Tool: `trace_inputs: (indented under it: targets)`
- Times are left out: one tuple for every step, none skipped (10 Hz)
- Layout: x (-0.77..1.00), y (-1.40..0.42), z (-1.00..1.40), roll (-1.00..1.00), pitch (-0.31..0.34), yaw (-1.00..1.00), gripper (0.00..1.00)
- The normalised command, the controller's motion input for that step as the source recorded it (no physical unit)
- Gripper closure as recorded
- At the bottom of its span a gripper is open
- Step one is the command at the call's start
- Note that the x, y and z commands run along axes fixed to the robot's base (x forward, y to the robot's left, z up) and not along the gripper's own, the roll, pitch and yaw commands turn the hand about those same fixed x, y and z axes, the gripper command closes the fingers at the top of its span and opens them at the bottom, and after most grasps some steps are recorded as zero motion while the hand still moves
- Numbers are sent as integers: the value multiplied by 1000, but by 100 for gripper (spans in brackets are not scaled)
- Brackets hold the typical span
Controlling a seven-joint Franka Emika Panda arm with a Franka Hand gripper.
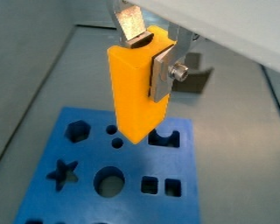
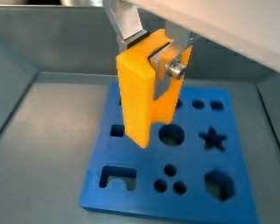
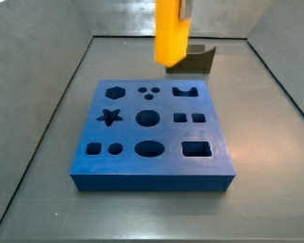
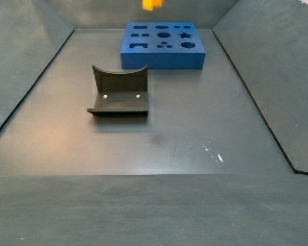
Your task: Insert the arch object.
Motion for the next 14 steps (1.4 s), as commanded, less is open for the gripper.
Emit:
trace_inputs:
  targets:
    - [26, 0, -449, 147, -11, -1000, 100]
    - [31, 0, -409, 137, -16, -1000, 100]
    - [80, 6, -349, 127, -14, -983, 100]
    - [91, 11, -326, 119, -14, -983, 100]
    - [86, 9, -320, 116, -17, -991, 100]
    - [89, 9, -317, 114, -17, -994, 100]
    - [300, 163, -183, 16, -3, -860, 100]
    - [563, 297, -166, -21, 0, -674, 100]
    - [606, 277, -217, -69, 0, -629, 100]
    - [580, 283, -251, -56, 0, -631, 100]
    - [483, 206, -294, -83, 0, -714, 100]
    - [274, 186, -357, -91, 0, -689, 100]
    - [114, 83, -360, -51, 0, -446, 100]
    - [0, 34, -417, -29, -57, -300, 100]
